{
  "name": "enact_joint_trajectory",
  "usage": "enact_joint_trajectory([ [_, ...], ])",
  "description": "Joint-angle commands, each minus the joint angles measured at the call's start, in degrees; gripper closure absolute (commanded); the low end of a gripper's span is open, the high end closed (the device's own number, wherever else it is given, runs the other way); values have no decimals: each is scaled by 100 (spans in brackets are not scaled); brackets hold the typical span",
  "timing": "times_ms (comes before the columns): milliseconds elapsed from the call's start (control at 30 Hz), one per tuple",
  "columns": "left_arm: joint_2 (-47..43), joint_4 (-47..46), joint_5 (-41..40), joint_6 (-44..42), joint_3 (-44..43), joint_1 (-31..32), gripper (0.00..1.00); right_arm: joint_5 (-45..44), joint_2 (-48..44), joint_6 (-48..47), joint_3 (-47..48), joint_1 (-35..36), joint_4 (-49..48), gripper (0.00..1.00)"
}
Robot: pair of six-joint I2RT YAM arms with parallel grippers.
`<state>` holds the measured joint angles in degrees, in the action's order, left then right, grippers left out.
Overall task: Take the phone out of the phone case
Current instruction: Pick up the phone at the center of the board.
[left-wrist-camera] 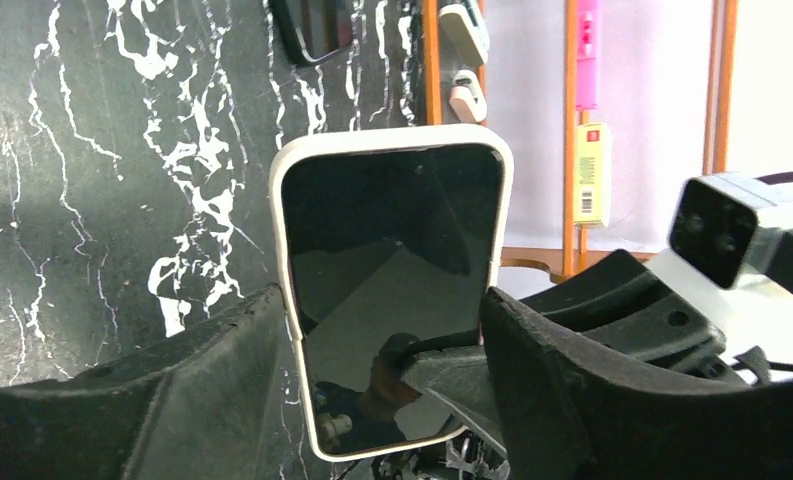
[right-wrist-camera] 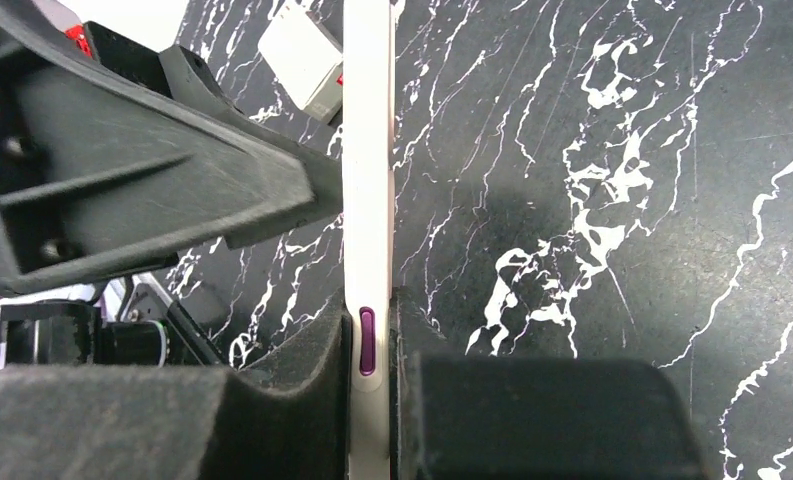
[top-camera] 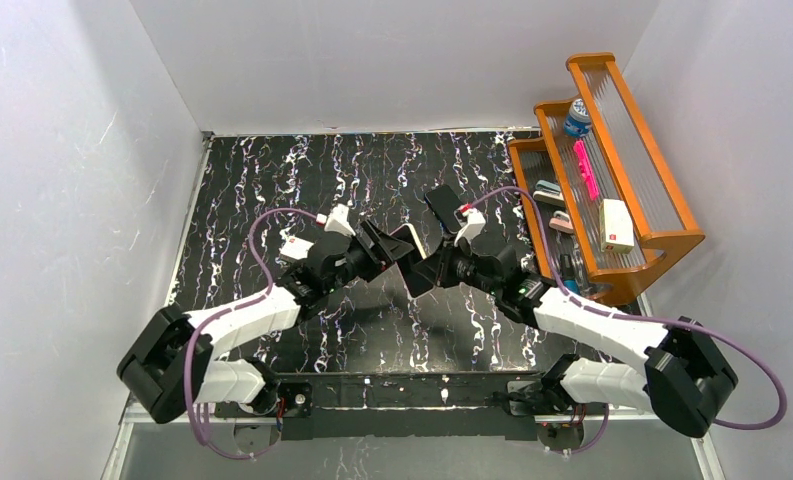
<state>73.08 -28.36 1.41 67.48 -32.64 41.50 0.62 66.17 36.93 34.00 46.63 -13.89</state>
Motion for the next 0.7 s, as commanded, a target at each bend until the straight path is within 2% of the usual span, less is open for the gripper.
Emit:
enact_joint_trajectory([
  [0, -663, -237, -379, -739, -6, 3, 18, 175, -383, 357, -132, 39, -534, 99],
  [67, -909, 244, -525, -1056, -87, -25, 4, 321, -463, 463, -180, -42, -592, 99],
  [100, -1035, 448, -560, -1323, -140, -35, 2, 425, -513, 531, -200, -91, -615, 99],
  [267, -1716, 1187, -623, -2600, -260, -61, 2, 1428, -654, 1123, -563, -731, -1326, 99],
  [400, -2038, 1311, -368, -3118, -190, -95, 4, 2130, -723, 1672, -904, -1120, -2216, 99],
  [567, -1668, 911, 658, -2932, -146, -146, 4, 2511, -794, 1975, -978, -1301, -2647, 99],
  [667, -1232, -67, 1416, -2167, 120, -354, 4, 2631, -859, 2122, -1026, -1347, -2849, 99],
])
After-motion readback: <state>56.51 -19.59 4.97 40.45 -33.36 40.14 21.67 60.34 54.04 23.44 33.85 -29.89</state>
